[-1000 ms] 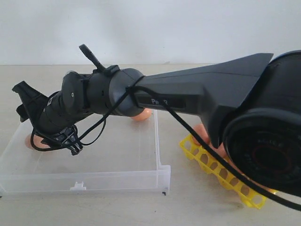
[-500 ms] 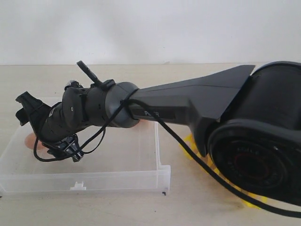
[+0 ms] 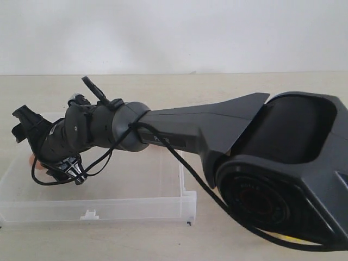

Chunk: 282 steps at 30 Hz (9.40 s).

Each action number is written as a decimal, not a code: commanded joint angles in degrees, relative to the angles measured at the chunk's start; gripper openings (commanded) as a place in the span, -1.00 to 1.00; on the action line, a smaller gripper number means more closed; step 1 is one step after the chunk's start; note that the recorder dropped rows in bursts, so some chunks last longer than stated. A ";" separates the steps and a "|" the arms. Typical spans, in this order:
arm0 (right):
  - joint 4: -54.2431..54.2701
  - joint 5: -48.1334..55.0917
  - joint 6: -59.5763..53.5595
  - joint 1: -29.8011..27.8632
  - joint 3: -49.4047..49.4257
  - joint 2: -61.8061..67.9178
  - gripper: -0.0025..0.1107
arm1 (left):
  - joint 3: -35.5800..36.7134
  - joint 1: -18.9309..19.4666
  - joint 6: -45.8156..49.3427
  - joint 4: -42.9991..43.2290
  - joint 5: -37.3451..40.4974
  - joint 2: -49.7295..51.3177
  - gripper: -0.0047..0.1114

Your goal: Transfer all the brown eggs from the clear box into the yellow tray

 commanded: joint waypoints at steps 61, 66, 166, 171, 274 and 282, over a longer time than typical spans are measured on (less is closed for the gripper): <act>-28.76 13.11 -81.81 -2.26 -3.36 -3.79 0.38 | 0.17 0.05 0.03 0.12 0.00 0.17 -0.99; -28.91 11.80 -88.11 -1.12 -3.79 -3.66 0.38 | 0.17 0.05 0.03 0.12 0.00 0.17 -0.99; -32.23 3.41 -84.37 -3.07 -15.15 9.02 0.17 | 0.17 0.05 0.03 0.12 0.00 0.17 -0.99; -32.23 3.40 -84.37 -3.77 -15.15 9.89 0.17 | 0.17 0.05 0.03 0.12 0.00 0.17 -0.99; 52.16 -57.69 -122.59 -31.84 88.23 -57.49 -0.96 | 0.17 0.05 0.03 0.12 0.00 0.17 -0.99; 51.00 -49.85 -122.48 -33.80 88.23 -54.07 -0.96 | 0.17 0.05 0.03 0.12 0.00 0.17 -0.99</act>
